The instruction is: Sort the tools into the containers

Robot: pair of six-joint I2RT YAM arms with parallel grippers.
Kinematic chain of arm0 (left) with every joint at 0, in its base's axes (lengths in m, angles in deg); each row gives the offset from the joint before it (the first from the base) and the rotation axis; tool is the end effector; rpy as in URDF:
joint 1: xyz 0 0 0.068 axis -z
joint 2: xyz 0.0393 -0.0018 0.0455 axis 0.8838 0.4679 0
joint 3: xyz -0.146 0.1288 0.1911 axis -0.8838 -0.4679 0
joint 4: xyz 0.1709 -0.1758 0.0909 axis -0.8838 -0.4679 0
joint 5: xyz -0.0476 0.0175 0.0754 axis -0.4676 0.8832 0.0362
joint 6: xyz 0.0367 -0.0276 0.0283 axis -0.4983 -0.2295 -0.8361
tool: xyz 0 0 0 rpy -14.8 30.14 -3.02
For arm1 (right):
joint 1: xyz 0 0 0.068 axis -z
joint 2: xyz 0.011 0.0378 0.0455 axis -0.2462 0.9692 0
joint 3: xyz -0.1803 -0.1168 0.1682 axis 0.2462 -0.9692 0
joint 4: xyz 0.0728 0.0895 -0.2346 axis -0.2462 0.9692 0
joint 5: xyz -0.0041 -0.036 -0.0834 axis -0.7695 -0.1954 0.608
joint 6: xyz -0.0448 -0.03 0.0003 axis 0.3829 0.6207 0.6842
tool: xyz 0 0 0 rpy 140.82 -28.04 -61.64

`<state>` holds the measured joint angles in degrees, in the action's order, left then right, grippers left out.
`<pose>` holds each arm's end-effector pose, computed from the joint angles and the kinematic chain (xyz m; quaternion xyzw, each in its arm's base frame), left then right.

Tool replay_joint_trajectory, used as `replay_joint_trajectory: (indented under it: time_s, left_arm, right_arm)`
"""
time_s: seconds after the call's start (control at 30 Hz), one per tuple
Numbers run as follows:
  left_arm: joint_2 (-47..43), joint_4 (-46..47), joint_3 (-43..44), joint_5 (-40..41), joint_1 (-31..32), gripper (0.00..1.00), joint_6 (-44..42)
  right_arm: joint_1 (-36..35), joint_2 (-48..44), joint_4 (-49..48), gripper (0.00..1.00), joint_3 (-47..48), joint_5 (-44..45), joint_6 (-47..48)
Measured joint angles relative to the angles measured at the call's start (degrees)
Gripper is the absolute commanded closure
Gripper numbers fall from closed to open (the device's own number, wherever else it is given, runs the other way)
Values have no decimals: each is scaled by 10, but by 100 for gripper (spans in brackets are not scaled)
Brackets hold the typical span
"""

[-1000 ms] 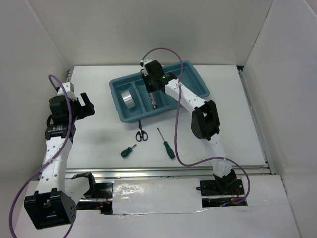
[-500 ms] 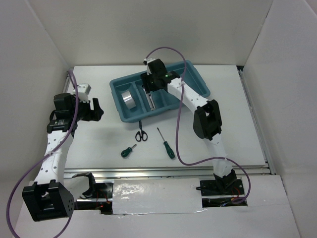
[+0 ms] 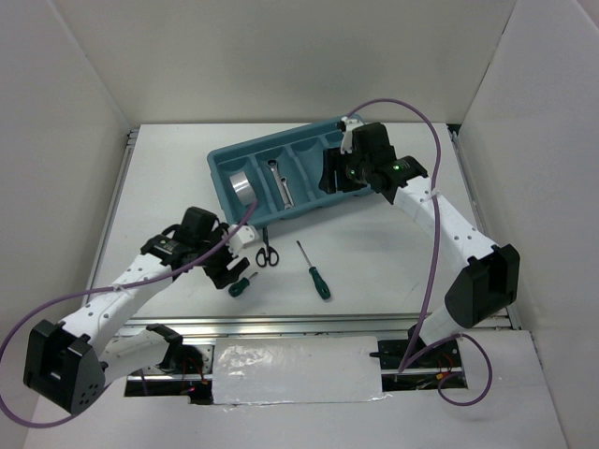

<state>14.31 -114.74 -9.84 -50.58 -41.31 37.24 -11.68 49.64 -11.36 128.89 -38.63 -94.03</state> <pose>0.1931 -0.0847 0.2464 0.4106 0.8379 -0.1294 0.3355 0.3139 0.1583 0.3592 -0.1502 0.8799 0.2003 0.4039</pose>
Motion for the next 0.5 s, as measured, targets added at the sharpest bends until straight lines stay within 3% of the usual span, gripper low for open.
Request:
replay_joint_trajectory:
  time_s: [0.23,0.5]
  left_arm:
    - [95,34,-15,93,143,20,22]
    - [189,68,1,161,164,26,57]
  right_arm:
    - [12,-44,8,36,-105,-30,-22]
    - [15,-100,8,36,-141,-49,-35]
